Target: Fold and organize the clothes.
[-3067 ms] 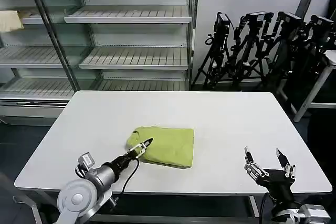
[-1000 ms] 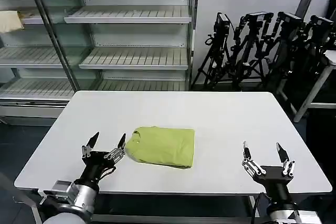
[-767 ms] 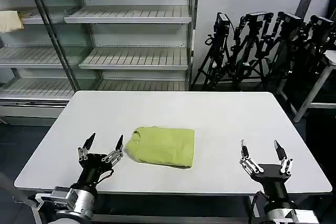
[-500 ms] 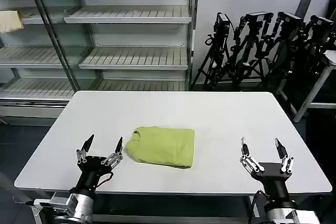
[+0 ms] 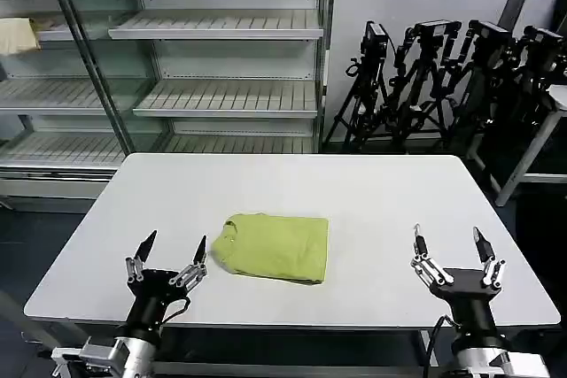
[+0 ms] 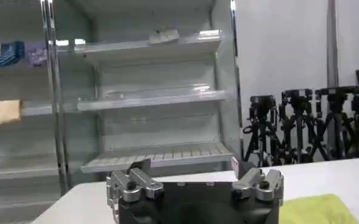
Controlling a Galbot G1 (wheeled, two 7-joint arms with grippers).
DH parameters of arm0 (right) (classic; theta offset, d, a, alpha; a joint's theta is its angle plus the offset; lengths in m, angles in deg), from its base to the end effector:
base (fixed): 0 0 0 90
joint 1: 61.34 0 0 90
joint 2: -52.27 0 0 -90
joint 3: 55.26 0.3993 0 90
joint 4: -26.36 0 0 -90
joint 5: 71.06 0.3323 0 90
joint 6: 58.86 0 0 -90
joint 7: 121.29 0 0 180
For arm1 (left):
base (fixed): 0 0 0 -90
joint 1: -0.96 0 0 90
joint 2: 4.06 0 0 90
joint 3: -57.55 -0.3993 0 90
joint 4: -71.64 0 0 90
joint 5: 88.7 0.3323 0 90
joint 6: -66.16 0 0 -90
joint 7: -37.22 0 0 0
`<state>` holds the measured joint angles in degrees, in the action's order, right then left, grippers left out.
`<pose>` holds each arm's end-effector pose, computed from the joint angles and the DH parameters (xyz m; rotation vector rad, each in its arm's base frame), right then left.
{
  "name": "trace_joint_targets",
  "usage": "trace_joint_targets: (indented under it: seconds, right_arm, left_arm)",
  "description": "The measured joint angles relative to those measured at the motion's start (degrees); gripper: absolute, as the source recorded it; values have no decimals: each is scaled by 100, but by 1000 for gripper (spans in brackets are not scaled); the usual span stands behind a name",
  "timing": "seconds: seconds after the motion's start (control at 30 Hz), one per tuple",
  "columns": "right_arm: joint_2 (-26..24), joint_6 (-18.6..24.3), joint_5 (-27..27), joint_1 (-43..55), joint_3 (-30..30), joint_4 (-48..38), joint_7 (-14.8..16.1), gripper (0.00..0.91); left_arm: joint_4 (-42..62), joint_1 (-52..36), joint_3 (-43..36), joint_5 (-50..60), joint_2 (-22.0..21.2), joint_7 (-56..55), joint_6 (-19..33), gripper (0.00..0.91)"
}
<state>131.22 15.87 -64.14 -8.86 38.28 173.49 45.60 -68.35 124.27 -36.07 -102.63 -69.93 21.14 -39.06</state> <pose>0.0722 -0.0340 -0.2015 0.1785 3.0532 -0.0975 0.1026 0.0469 -0.2321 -0.1061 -3.1170 -0.1321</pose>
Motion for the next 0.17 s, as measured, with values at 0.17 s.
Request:
trace_joint_targets:
  seconds: [0.17]
  right_arm:
    - [0,-34,12,40,45,1,-43,907]
  left_arm:
    - [-43,85,12,22,-1,8,45,907]
